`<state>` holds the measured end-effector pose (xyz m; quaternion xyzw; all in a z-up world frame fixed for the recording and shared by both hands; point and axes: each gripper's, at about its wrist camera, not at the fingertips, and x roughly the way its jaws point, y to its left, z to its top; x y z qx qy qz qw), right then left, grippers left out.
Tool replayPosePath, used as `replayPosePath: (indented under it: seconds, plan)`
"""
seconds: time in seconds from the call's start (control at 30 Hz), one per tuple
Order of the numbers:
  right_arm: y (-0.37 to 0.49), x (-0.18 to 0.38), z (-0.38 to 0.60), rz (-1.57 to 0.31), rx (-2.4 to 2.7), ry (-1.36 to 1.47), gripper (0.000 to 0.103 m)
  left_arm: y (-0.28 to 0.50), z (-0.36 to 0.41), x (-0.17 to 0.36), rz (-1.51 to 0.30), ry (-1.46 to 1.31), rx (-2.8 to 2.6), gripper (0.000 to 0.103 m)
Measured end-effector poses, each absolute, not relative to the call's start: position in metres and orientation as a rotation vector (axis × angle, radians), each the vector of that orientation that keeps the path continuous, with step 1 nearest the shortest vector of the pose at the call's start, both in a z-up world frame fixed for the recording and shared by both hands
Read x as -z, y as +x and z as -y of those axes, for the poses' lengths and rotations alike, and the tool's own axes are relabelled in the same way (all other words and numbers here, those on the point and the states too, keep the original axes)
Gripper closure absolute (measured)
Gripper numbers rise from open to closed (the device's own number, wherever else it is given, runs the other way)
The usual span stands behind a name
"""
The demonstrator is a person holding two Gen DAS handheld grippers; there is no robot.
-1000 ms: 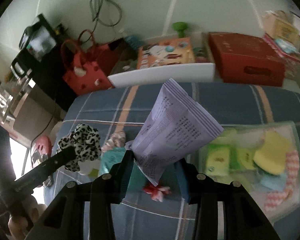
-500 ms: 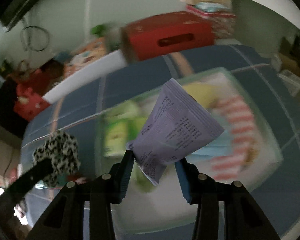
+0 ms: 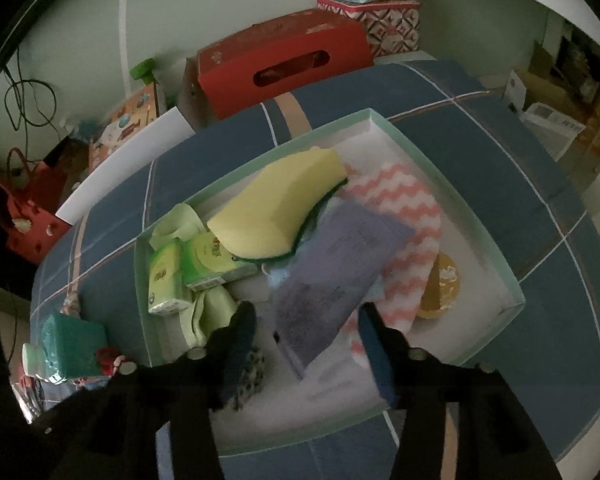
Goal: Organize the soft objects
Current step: 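Carry the scrunchie and pouch over the tray and open both grippers, then grasp the pink fabric scrunchie with the left gripper while the right gripper grasps the red plush toy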
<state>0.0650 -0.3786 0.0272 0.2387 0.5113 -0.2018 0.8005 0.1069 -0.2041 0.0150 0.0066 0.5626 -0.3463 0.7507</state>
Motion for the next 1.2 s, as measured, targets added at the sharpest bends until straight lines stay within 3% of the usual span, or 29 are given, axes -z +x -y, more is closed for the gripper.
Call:
replayPosePath:
  seconds: [0.2,0.47,0.9,1.2]
  plan:
    - [0.059,-0.06,0.368,-1.01,0.431,0.472,0.042,0.117,0.175,-0.042,-1.173,-0.017,0.718,0.037]
    - [0.093,-0.073,0.293,-0.989,0.178,0.358,0.042,0.141,0.072,-0.083,-1.036,-0.116,0.445,0.036]
    - [0.147,0.01,0.177,-1.237,-0.077,0.197,0.042,0.164,-0.055,-0.058,-1.062,-0.273,0.103,0.036]
    - [0.167,0.051,0.158,-1.339,-0.08,0.165,0.045,0.202,-0.068,-0.059,-1.105,-0.26,0.161,0.036]
